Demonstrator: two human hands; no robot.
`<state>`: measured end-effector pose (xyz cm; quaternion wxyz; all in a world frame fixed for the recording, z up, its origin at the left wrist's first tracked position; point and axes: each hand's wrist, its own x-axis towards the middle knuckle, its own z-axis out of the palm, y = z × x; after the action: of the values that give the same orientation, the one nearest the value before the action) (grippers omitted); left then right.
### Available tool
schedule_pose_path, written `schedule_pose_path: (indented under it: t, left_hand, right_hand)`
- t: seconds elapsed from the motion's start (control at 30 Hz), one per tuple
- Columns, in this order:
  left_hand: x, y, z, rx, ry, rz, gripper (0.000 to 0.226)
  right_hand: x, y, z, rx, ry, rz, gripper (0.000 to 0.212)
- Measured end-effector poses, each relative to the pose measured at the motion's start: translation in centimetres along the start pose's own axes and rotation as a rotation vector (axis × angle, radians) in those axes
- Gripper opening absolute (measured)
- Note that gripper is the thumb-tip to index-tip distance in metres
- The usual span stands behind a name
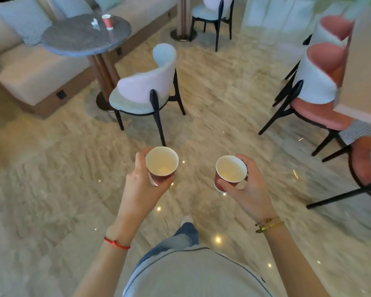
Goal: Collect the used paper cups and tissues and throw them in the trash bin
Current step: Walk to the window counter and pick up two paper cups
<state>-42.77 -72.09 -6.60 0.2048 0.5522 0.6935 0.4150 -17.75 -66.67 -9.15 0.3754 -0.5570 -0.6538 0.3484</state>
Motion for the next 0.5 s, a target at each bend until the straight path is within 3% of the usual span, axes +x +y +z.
schedule_pose_path:
  t: [0.2, 0.5]
  left_hand:
    - [15.3, 1.1, 3.8, 0.001, -0.113, 0.100, 0.074]
    - [31.8, 1.8, 11.3, 0.005, -0.265, 0.139, 0.073]
  right_hand:
    - [12.2, -0.1, -0.5, -0.068, 0.133, 0.041, 0.073]
    - [26.3, 3.5, -1.4, -0.067, 0.233, 0.150, 0.074]
